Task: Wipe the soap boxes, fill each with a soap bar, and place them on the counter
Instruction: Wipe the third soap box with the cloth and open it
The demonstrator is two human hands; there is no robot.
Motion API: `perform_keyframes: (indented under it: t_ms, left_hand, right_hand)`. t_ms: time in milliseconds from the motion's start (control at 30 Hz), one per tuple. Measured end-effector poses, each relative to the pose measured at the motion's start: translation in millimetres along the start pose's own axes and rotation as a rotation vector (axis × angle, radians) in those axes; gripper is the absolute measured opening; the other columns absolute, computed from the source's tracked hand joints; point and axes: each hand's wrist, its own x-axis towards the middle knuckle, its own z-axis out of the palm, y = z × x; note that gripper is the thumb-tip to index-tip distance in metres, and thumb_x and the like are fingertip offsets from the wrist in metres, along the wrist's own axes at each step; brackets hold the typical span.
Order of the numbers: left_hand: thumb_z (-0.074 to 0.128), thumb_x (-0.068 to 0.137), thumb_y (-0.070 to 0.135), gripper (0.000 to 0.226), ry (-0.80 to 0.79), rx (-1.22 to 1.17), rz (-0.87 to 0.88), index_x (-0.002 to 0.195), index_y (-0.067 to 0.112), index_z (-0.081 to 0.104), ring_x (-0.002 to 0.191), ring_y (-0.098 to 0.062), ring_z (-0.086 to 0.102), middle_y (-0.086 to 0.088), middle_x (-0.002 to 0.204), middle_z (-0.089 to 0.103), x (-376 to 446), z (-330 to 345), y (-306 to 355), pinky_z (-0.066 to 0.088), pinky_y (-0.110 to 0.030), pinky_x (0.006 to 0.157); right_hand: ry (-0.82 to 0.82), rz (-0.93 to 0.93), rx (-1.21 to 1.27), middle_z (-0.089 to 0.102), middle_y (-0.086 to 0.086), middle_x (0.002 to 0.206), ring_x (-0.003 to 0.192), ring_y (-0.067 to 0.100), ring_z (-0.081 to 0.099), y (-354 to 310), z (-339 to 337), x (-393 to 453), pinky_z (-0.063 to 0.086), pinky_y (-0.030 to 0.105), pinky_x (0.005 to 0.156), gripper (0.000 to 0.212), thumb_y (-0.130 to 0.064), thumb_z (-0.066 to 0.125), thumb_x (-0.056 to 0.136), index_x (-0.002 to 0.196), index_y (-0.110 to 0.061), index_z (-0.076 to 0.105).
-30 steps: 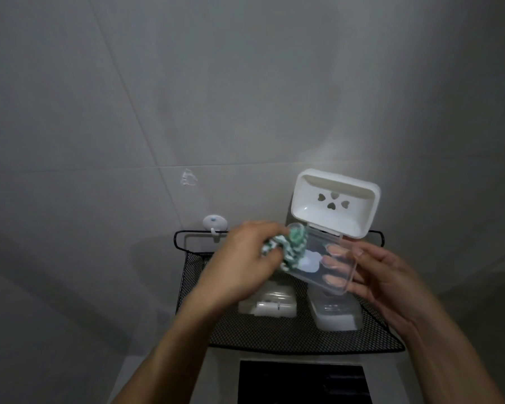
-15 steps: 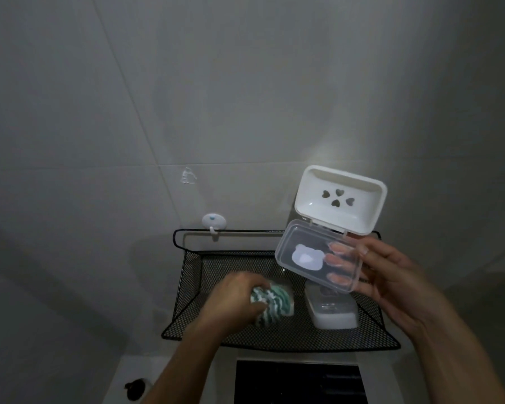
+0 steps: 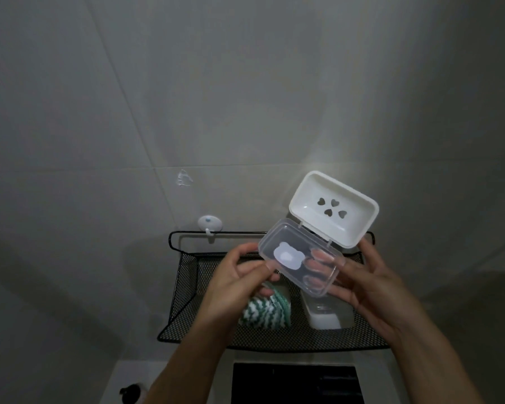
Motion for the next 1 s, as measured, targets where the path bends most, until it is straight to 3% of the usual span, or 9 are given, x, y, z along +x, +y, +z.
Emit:
perform_keyframes:
  t_ms: [133,233,300,400,500,633,733,867,1000]
  left_hand:
    - [0.076,0.076,0.013,0.052,0.017,-0.166,-0.034,0.122,0.003,0.053,0.098,-0.037,0.071,-0.022,0.103,0.073,2.0,7.8,4.3,0.057,-0.048,0.089]
    - [0.066,0.085,-0.006,0.035,0.056,-0.171,-0.023,0.116,0.002,0.053,0.088,-0.035,0.074,-0.021,0.098,0.074,7.2,2.1,14.0,0.062,-0.041,0.076]
    - [0.062,0.084,-0.009,0.029,0.108,-0.109,-0.014,0.110,0.003,0.056,0.077,-0.030,0.074,-0.017,0.090,0.075,11.2,-5.1,21.6,0.063,-0.038,0.066]
    - [0.061,0.085,-0.001,0.016,0.168,0.124,0.056,0.099,0.007,0.065,0.070,-0.027,0.073,-0.013,0.083,0.075,20.1,-22.9,33.6,0.058,-0.033,0.054]
    - [0.063,0.079,0.012,0.010,0.206,0.336,0.137,0.081,0.015,0.072,0.070,-0.031,0.071,-0.016,0.080,0.073,28.2,-39.9,47.2,0.058,-0.039,0.060]
    - [0.062,0.070,0.023,0.015,0.183,0.482,0.182,0.076,0.018,0.075,0.060,-0.016,0.064,-0.010,0.072,0.072,33.7,-44.6,64.6,0.050,-0.028,0.060]
    - [0.066,0.079,0.017,0.012,0.113,0.480,0.196,0.075,0.021,0.077,0.057,-0.014,0.061,-0.003,0.064,0.069,35.9,-41.5,71.6,0.048,-0.027,0.057]
    - [0.072,0.089,0.017,0.006,0.039,0.448,0.256,0.090,0.019,0.077,0.069,-0.017,0.065,-0.010,0.081,0.074,32.9,-42.4,75.9,0.055,-0.036,0.072]
    - [0.072,0.088,0.012,0.035,0.116,0.413,0.336,0.121,0.018,0.066,0.085,-0.013,0.063,-0.009,0.100,0.068,21.9,-59.1,69.7,0.053,-0.024,0.083]
  right_hand:
    - [-0.020,0.020,0.017,0.072,0.022,0.116,0.105,0.036,0.071,4.7,10.3,0.7,0.062,0.040,0.076,0.062,-0.014,0.090,0.060,0.115,-0.031,0.070]
    - [-0.036,0.059,0.004,0.070,0.024,0.118,0.109,0.036,0.070,7.8,9.7,1.4,0.061,0.040,0.080,0.087,-0.016,0.099,0.051,0.128,-0.021,0.062]
    - [-0.026,0.070,0.016,0.070,0.025,0.119,0.109,0.038,0.069,9.4,4.8,1.9,0.061,0.043,0.083,0.078,-0.006,0.088,0.063,0.134,-0.014,0.056]
    - [0.015,0.056,0.013,0.072,0.019,0.116,0.104,0.035,0.072,7.7,-1.7,1.6,0.062,0.040,0.080,0.063,-0.007,0.074,0.069,0.130,-0.011,0.059]
    - [0.015,0.053,-0.051,0.075,0.015,0.106,0.099,0.029,0.073,3.4,-1.2,1.3,0.062,0.035,0.074,0.053,-0.015,0.070,0.075,0.127,-0.012,0.062]
    - [0.025,0.093,-0.121,0.075,0.015,0.105,0.099,0.033,0.073,6.5,7.2,2.8,0.062,0.041,0.078,0.051,-0.017,0.073,0.073,0.123,-0.013,0.066]
    - [0.008,0.138,-0.227,0.075,0.015,0.106,0.094,0.032,0.074,12.9,17.5,3.9,0.062,0.046,0.077,0.052,-0.015,0.076,0.070,0.121,-0.015,0.068]
    - [-0.012,0.137,-0.277,0.075,0.017,0.108,0.089,0.030,0.074,19.6,28.0,4.4,0.061,0.042,0.070,0.053,-0.011,0.076,0.069,0.121,-0.016,0.069]
    - [0.051,0.059,-0.193,0.074,0.019,0.107,0.086,0.028,0.074,19.9,31.0,4.1,0.060,0.039,0.066,0.053,-0.008,0.075,0.066,0.118,-0.019,0.070]
